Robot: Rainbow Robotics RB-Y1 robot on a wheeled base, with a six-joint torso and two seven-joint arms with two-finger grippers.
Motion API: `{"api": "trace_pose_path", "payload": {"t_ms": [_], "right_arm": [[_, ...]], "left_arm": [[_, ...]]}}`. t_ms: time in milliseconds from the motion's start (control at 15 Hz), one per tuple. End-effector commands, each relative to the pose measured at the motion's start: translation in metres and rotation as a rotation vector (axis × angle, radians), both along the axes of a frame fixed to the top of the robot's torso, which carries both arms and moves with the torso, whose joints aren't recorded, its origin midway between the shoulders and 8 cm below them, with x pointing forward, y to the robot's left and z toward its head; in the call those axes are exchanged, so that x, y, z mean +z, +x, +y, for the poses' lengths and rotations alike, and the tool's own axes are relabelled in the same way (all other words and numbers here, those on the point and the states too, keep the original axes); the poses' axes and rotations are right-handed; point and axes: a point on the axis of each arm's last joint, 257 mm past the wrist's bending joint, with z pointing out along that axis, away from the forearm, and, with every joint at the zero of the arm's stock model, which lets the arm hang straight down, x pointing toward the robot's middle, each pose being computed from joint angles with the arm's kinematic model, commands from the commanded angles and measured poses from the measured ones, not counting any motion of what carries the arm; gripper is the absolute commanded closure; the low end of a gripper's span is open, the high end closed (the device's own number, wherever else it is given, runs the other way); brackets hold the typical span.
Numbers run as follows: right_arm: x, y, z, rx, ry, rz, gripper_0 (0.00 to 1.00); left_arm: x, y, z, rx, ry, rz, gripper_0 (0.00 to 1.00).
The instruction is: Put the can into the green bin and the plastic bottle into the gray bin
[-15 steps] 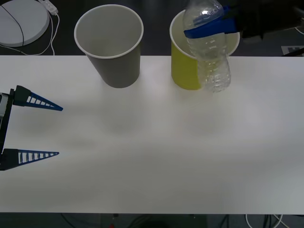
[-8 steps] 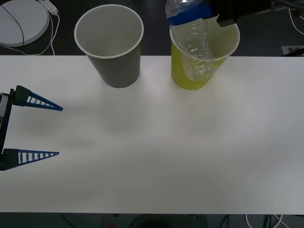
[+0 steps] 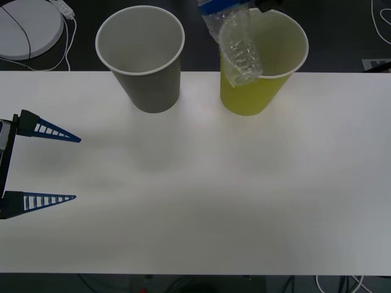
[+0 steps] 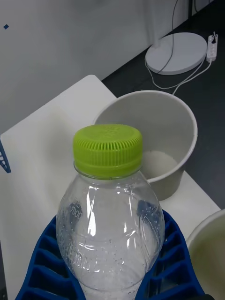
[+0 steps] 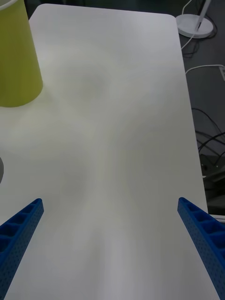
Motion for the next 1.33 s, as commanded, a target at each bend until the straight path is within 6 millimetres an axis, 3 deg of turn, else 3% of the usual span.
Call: {"api": "trace_pose_path", "payload": {"t_ms": [67,533,1333], "right_arm": [[0.004,0.011,0.01,-0.011,-0.007,0.017,1.0],[0.013,0.046,0.033,-0.071,-0.04,0.058,1.0],[0.021,0.094,0.098,-0.222,-0.099,0.113,1.0]], "left_arm": [[0.0,0.0,0.0,0.0,0.0,0.0,0.0],[0.0,0.0,0.0,0.0,0.0,0.0,0.0],[0.0,0.0,0.0,0.0,0.0,0.0,0.0]]}}
